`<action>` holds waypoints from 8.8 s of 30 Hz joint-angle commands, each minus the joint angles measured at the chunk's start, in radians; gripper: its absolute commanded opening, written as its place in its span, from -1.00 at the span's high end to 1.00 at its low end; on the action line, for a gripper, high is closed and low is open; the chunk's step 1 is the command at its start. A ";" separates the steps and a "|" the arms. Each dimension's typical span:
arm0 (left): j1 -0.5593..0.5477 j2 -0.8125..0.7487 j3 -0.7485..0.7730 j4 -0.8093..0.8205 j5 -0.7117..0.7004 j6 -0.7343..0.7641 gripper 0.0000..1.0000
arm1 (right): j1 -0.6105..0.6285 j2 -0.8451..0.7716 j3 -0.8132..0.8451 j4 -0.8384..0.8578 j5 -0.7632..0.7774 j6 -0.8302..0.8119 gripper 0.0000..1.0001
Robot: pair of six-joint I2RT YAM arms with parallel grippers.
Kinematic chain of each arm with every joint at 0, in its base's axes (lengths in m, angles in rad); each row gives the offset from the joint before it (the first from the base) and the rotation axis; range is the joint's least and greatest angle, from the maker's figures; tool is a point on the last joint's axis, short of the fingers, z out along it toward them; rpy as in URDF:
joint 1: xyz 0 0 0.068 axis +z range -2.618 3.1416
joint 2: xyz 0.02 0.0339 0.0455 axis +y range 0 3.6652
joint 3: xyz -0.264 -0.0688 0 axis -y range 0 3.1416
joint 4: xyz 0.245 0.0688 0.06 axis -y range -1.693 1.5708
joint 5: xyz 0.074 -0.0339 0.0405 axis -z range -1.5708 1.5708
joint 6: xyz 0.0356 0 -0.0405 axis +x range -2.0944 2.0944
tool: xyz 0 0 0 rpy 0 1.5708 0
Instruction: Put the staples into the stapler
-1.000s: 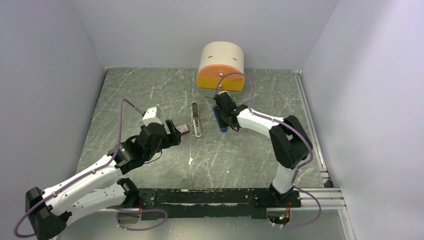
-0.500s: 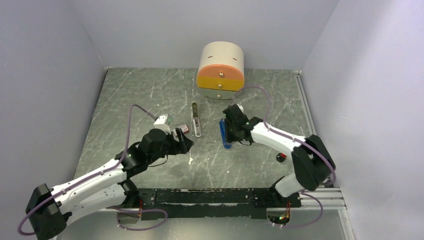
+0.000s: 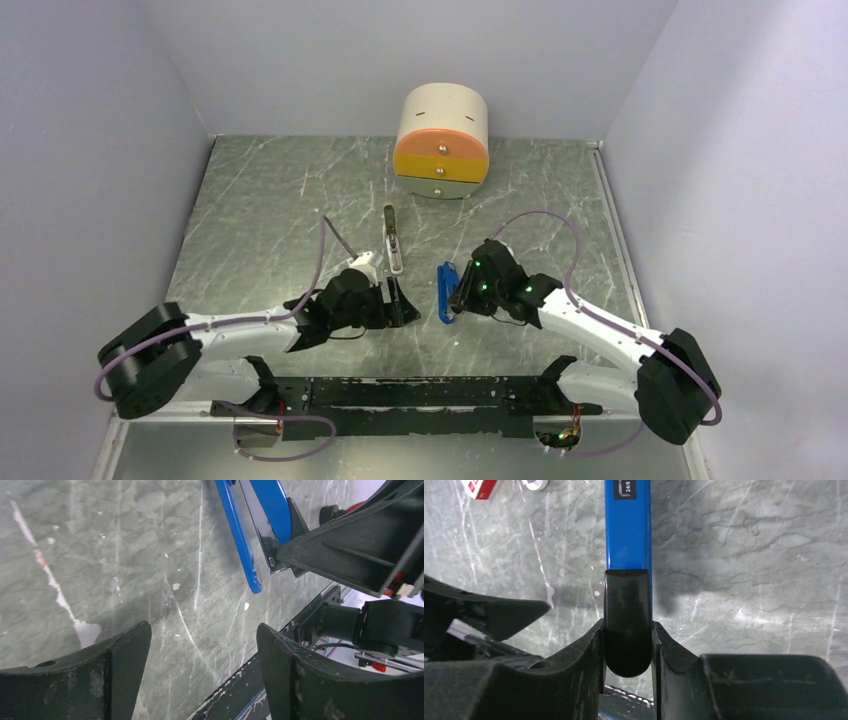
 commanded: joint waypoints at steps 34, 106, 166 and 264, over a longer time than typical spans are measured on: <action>-0.062 0.322 0.068 0.196 0.088 0.103 0.90 | -0.065 -0.043 0.172 -0.002 0.110 -0.015 0.65; -0.090 0.414 0.032 0.186 0.052 -0.025 0.90 | -0.246 0.453 0.263 0.272 -0.207 -0.320 -0.63; -0.034 -0.201 0.176 -0.644 -0.637 0.001 -0.51 | 0.012 0.901 0.868 -0.140 0.504 -0.519 0.63; 0.436 0.528 0.525 -0.414 0.029 0.441 0.48 | -0.022 0.202 0.235 0.182 -0.086 -0.305 0.43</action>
